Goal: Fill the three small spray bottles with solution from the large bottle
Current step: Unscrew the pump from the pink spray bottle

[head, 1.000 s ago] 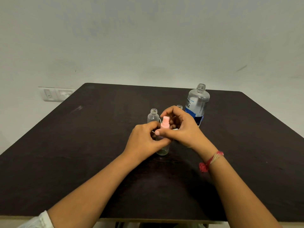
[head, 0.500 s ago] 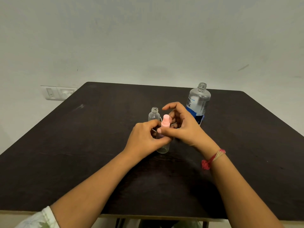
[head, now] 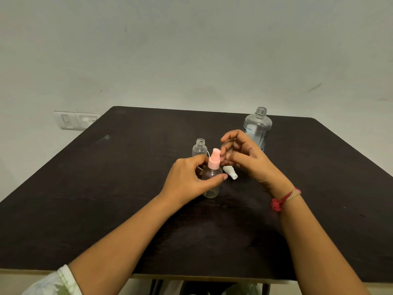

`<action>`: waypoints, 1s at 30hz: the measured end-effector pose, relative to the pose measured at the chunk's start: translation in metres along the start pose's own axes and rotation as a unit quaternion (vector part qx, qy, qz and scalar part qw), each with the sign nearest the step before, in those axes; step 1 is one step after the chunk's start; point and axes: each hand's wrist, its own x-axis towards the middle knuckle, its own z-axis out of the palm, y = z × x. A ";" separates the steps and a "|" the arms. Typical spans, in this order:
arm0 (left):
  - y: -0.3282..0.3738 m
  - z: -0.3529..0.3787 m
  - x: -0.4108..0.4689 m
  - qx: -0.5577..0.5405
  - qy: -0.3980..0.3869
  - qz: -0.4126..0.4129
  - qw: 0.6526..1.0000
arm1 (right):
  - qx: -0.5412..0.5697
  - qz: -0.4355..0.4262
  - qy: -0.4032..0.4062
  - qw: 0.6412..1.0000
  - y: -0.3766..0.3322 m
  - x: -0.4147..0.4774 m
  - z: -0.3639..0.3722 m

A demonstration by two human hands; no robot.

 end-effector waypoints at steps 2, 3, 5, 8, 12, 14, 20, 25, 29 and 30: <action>0.001 0.000 0.000 -0.003 -0.002 0.001 1.000 | -0.005 -0.015 0.001 1.000 0.000 0.000 0.003; 0.001 0.000 0.000 -0.003 -0.004 0.002 1.000 | -0.012 -0.023 0.003 1.000 -0.001 0.000 0.004; 0.002 0.000 0.001 -0.005 -0.005 0.000 1.000 | -0.015 -0.036 0.011 0.999 -0.003 0.000 0.007; 0.002 -0.001 0.001 -0.006 -0.007 0.001 1.000 | -0.006 -0.041 0.004 0.999 -0.004 -0.001 0.010; 0.002 -0.001 0.001 -0.019 -0.009 -0.006 1.000 | -0.036 -0.041 -0.014 0.998 -0.002 -0.002 0.012; 0.002 -0.001 0.001 -0.019 -0.008 -0.007 1.000 | -0.070 -0.052 0.014 0.996 0.000 0.000 0.009; -0.001 -0.001 0.002 -0.007 -0.010 -0.009 1.000 | -0.137 -0.038 0.007 0.990 0.005 0.003 0.010; 0.001 -0.001 0.001 -0.012 -0.008 -0.005 1.000 | -0.115 -0.026 -0.009 0.993 0.006 0.003 0.002; -0.001 0.000 0.001 -0.004 -0.003 0.005 1.000 | -0.110 -0.013 -0.021 0.994 0.005 0.001 -0.005; -0.001 0.000 0.001 -0.003 0.000 0.007 1.000 | -0.105 -0.015 -0.019 0.994 0.004 0.001 -0.006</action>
